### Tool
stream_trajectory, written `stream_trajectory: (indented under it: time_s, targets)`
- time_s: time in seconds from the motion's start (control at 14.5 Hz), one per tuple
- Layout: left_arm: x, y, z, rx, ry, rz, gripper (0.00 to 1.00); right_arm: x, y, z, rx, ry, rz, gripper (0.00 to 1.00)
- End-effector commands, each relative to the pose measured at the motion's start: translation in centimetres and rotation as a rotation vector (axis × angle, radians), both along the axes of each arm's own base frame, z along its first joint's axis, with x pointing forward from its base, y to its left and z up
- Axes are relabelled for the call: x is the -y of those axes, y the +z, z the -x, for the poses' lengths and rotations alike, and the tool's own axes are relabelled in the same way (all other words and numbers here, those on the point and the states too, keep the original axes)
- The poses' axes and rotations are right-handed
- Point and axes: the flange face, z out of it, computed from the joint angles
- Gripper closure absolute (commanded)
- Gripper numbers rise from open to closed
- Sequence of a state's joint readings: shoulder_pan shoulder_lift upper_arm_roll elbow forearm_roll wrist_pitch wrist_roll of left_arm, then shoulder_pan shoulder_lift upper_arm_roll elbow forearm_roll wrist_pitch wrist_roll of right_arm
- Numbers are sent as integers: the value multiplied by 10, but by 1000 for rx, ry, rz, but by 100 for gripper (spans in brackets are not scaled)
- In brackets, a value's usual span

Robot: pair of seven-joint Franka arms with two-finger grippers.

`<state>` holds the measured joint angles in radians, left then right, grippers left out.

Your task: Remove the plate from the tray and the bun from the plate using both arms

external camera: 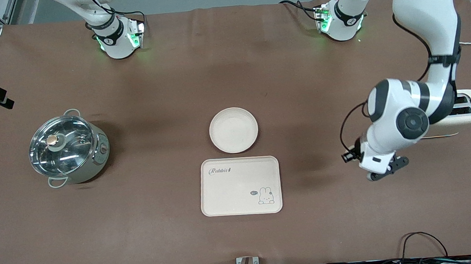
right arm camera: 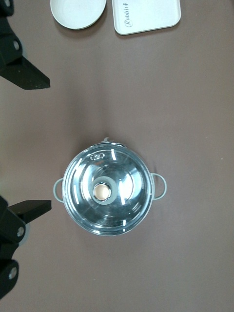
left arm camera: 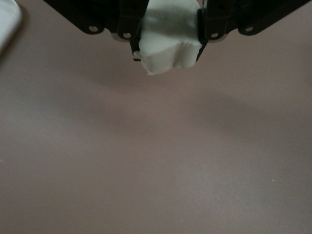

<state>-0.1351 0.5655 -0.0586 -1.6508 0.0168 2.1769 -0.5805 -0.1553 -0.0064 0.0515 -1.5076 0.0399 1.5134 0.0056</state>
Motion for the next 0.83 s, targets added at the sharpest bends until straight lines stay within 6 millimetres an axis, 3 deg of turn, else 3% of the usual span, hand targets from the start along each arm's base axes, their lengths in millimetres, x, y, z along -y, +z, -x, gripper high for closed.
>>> stream_trajectory:
  time_s: [0.0, 0.14, 0.21, 0.28, 0.34, 0.41, 0.76]
  targets:
    - [-8, -54, -10, 19, -8, -8, 54, 0, 1, 10, 30, 18, -10, 0]
    - [-8, -75, -10, 27, -8, -6, 50, -1, 2, 11, 25, 38, 22, 0]
    - [-9, -80, -10, 22, -7, -7, 41, 0, 2, 12, 19, 39, 34, 0]
    - [-10, -82, -11, 21, -5, -7, 14, -1, 4, 14, 16, 39, 34, 0]
    - [-11, -78, -11, 25, -7, -6, 0, -1, 13, 17, 12, 35, 36, 0]
    - [-10, -70, -13, 33, -9, -7, 0, 0, 19, 18, 20, 36, 39, 0]
    - [-16, 53, -19, 142, -100, -8, 0, 6, 23, 22, 2, 28, 36, 0]
